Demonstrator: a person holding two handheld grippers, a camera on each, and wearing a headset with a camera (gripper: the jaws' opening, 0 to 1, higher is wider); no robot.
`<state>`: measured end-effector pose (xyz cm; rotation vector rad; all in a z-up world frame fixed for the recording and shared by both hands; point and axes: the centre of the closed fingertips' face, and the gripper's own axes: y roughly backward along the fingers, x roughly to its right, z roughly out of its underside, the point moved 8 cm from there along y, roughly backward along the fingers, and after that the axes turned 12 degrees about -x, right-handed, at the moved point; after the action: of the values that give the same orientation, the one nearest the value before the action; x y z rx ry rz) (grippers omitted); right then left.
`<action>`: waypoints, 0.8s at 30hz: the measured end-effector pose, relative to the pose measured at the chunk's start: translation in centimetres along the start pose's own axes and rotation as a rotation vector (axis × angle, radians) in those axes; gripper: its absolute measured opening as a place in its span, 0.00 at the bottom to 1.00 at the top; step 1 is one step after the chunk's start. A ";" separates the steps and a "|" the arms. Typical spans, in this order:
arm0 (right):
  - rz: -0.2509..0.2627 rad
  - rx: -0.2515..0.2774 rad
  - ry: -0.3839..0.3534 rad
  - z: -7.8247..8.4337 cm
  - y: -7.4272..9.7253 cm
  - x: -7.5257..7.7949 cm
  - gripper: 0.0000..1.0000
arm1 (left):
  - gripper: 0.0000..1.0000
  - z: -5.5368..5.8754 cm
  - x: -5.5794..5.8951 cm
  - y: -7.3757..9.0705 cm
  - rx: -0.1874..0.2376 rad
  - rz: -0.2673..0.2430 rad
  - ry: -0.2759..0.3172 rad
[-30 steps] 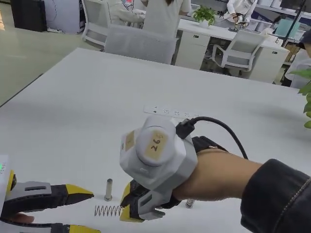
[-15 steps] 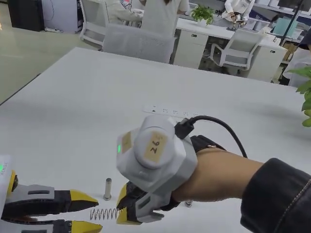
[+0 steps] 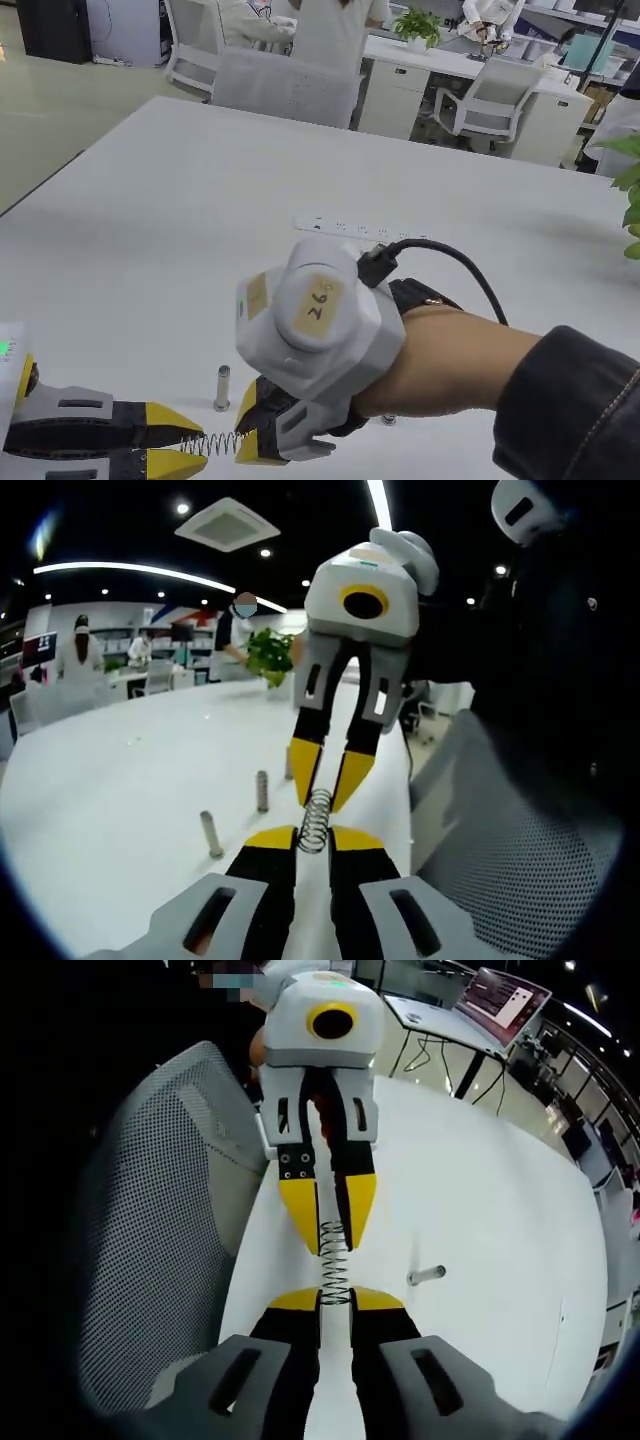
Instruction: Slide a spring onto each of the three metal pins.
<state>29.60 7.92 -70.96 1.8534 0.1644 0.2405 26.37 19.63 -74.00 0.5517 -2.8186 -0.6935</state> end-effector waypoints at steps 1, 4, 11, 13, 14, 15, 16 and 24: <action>0.001 0.000 0.002 0.0 0.0 0.0 0.07 | 0.04 0.0 0.0 0.0 -0.001 0.001 0.001; 0.003 0.003 0.005 0.0 -0.1 0.0 0.07 | 0.03 0.0 0.1 0.0 -0.002 0.006 0.002; 0.009 0.012 -0.004 0.1 0.0 0.0 0.08 | 0.02 0.0 0.3 0.0 -0.001 0.019 0.005; 0.007 0.013 -0.007 0.1 0.0 0.0 0.08 | 0.02 0.0 0.3 0.0 -0.001 0.024 0.008; 0.006 0.013 -0.008 0.1 0.0 -0.1 0.08 | 0.02 0.0 0.3 0.0 -0.001 0.025 0.009; 0.005 0.015 -0.010 0.1 0.0 -0.1 0.08 | 0.02 0.0 0.4 0.0 -0.002 0.028 0.010; 0.004 0.016 -0.010 0.1 0.0 -0.1 0.08 | 0.02 0.0 0.4 0.0 -0.002 0.028 0.011; -0.009 0.015 -0.017 0.2 -0.4 -0.1 0.10 | 0.02 -0.1 0.7 0.1 0.004 0.043 0.007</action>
<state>29.53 7.84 -71.42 1.8687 0.1633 0.2183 25.72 19.36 -73.76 0.4921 -2.8168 -0.6771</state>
